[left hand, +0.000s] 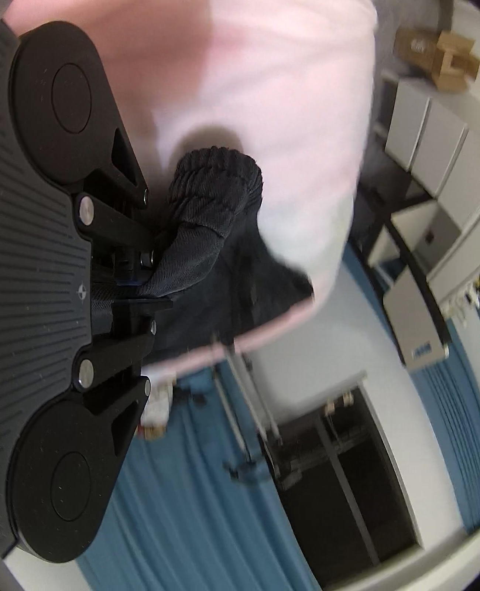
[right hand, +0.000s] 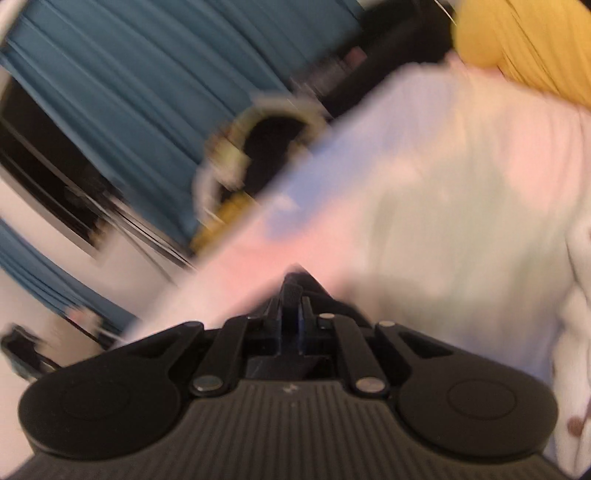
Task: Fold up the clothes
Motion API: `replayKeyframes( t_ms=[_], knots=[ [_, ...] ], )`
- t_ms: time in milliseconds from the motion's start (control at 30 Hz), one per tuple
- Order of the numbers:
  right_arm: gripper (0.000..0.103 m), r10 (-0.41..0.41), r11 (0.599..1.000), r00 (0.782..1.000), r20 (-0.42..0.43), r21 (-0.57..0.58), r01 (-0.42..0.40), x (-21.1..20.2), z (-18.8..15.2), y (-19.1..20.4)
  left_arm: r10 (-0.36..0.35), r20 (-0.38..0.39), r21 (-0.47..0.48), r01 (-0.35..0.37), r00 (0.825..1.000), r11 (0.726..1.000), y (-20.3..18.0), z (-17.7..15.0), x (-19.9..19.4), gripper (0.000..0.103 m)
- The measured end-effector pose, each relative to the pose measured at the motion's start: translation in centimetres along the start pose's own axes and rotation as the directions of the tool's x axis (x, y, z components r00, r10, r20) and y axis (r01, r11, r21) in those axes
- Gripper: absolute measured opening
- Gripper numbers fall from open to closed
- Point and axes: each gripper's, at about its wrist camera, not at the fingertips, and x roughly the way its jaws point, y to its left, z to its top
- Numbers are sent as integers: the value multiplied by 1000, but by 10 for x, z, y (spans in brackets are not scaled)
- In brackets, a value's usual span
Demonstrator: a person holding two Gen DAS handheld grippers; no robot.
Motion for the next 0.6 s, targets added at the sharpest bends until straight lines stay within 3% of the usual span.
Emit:
replayKeyframes(
  t_ms=[100,167,267,400,500,600],
  knots=[
    [9,92,995,989,116,-41,-88,-51,8,18,-84,-4,-17,83,996,996,-8,11,-18,7],
    [9,97,993,984,147,-78,-86,-80,2,16,-83,-16,11,84,996,996,3,11,-29,7],
    [9,-26,998,999,30,-51,27,-94,-28,-28,-38,-71,-3,37,997,999,45,3,-38,7],
    [9,-175,984,966,-190,3,179,-87,-88,-96,17,-123,-59,-24,992,998,102,-13,-39,7],
    [9,-202,975,953,-226,47,218,-81,-109,-117,0,-117,-81,-10,993,997,117,-18,-33,7],
    [9,-193,977,959,-207,52,207,-69,-95,-105,12,-113,-44,-18,994,999,95,-12,-23,7]
  ],
)
